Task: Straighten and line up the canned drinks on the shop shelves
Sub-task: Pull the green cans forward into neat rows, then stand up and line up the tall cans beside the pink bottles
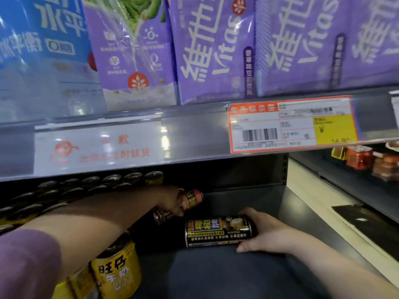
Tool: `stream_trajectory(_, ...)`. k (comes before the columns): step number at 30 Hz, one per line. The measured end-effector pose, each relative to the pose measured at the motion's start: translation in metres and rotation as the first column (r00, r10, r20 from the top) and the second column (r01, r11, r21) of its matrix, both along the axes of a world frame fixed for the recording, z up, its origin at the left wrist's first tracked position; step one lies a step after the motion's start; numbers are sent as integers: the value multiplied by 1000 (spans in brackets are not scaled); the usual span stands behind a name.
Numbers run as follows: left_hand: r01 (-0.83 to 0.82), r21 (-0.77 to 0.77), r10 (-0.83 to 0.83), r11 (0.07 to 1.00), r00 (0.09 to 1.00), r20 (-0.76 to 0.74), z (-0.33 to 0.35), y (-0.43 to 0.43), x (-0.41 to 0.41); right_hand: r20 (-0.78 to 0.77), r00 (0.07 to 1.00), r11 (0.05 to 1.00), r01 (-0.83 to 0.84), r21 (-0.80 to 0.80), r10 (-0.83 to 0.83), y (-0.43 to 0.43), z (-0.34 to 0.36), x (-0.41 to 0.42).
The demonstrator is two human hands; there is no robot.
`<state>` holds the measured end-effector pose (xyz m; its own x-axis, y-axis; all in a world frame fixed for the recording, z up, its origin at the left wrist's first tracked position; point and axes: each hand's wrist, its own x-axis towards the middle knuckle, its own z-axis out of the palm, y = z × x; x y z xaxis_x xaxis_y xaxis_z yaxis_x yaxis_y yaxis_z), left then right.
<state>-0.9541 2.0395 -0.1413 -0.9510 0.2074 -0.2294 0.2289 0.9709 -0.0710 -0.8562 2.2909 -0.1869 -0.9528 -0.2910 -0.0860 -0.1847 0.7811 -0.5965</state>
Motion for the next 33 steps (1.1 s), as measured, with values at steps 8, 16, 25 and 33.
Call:
stream_trajectory(8, -91, -1, 91, 996, 996, -4, 0, 21, 30, 53, 998, 976, 53, -210, -43, 2, -3, -2)
stream_trajectory(16, -132, 258, 176, 957, 972, -156, 11, 20, 74, 127, 992, 659, 101, -745, -8, -10, 0, 2)
stream_trajectory(25, -78, 587, 343, 806, 870, -355, 29, 30, 148, -85, 987, 536, 4, -844, -140, -9, 33, 65)
stream_trajectory(33, 107, 865, 354, 490, 883, -309, 21, 44, 281, -190, 970, 625, -56, -779, -149, 0, 46, 174)
